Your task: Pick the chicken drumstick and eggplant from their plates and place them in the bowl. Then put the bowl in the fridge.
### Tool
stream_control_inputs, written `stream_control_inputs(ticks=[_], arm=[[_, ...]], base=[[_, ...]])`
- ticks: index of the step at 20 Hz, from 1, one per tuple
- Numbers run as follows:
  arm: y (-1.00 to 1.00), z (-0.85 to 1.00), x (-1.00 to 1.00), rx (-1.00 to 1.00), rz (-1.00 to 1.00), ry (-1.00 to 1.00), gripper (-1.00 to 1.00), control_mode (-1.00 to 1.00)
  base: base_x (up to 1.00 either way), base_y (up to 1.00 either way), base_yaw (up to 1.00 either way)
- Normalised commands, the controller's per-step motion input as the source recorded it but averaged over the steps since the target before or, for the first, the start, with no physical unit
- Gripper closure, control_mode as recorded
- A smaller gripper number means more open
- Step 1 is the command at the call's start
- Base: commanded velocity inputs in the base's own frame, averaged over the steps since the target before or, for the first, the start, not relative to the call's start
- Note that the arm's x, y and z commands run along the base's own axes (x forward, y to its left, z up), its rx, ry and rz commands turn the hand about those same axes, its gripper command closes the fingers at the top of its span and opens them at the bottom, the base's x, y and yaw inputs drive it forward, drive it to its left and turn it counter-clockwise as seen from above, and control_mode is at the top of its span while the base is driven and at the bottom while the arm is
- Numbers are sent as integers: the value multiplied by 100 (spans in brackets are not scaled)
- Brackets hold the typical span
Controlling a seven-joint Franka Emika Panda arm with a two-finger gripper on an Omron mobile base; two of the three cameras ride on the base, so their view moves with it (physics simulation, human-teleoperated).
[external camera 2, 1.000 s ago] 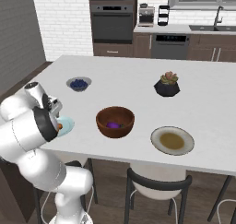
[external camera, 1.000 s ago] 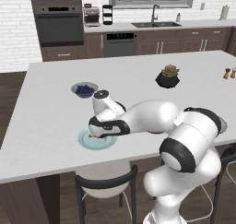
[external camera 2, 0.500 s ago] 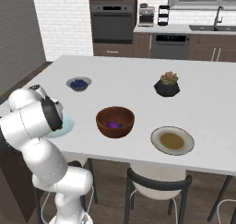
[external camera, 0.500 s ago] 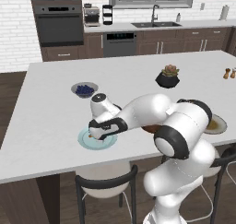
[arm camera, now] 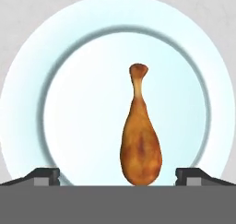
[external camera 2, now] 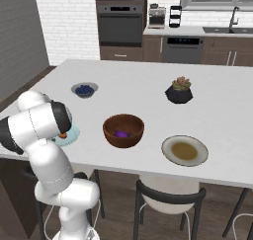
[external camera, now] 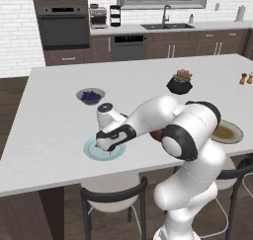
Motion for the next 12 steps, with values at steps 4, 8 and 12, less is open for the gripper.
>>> stream_control_inputs(ticks=[4, 8, 12], arm=[[0, -18, 16, 0, 1, 0, -100, -100], [0, -24, 11, 0, 1, 0, -100, -100], [0, -14, 19, 0, 0, 0, -100, -100]], base=[[0, 0, 0], [0, 0, 0], [0, 0, 0]])
